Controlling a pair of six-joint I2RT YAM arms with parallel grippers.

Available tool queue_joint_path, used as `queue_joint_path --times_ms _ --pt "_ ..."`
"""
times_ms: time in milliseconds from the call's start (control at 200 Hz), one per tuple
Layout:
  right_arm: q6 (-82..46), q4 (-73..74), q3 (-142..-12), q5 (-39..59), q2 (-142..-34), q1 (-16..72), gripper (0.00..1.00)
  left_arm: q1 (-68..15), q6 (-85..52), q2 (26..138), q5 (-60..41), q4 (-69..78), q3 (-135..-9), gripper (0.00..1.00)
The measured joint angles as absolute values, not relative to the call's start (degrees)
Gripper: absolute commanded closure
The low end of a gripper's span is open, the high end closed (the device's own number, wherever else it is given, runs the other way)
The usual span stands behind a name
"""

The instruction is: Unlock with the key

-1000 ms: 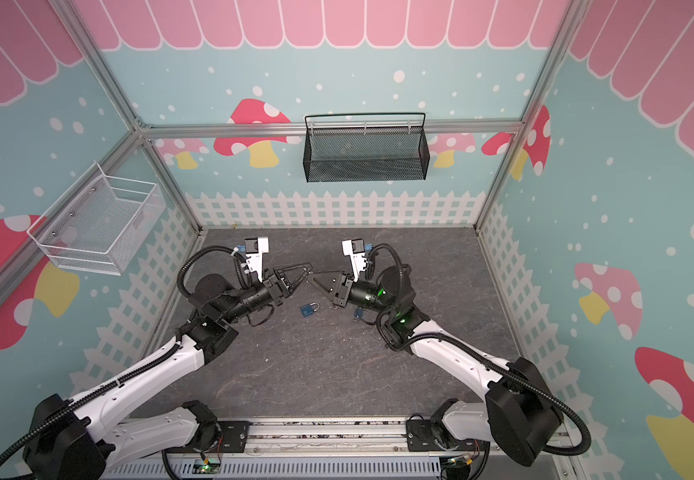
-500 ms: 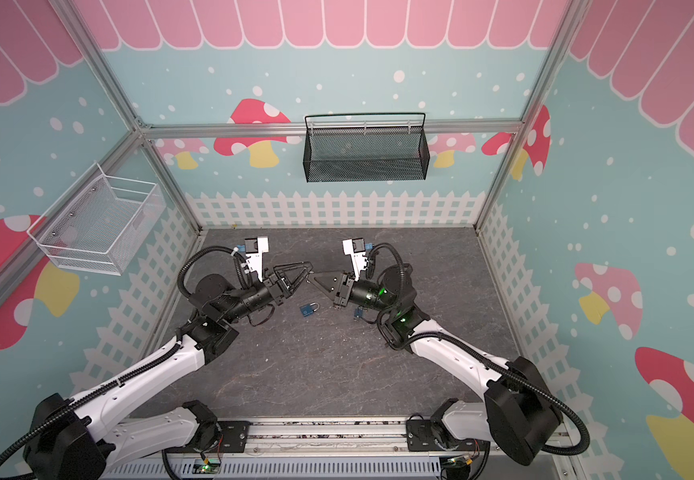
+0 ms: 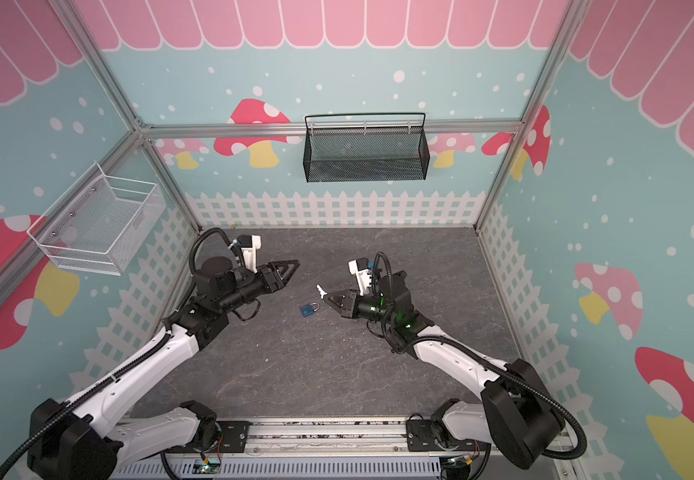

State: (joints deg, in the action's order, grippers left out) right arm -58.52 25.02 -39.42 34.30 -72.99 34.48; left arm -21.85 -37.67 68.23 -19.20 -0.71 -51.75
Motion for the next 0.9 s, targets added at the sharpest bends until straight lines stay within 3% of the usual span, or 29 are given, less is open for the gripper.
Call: queue_joint_path --times_ms 235,585,900 --pt "-54.15 16.14 -36.93 31.44 -72.99 34.48 1.0 -20.36 -32.8 82.26 -16.78 -13.3 -58.37 0.35" --pt "-50.24 9.78 -35.66 28.34 -73.17 34.48 1.0 -20.51 -26.3 102.85 -17.8 -18.02 -67.53 0.34" --pt "-46.3 2.92 -39.88 26.98 -74.76 34.48 1.0 -21.26 -24.08 109.65 -18.44 -19.53 -70.67 0.34"
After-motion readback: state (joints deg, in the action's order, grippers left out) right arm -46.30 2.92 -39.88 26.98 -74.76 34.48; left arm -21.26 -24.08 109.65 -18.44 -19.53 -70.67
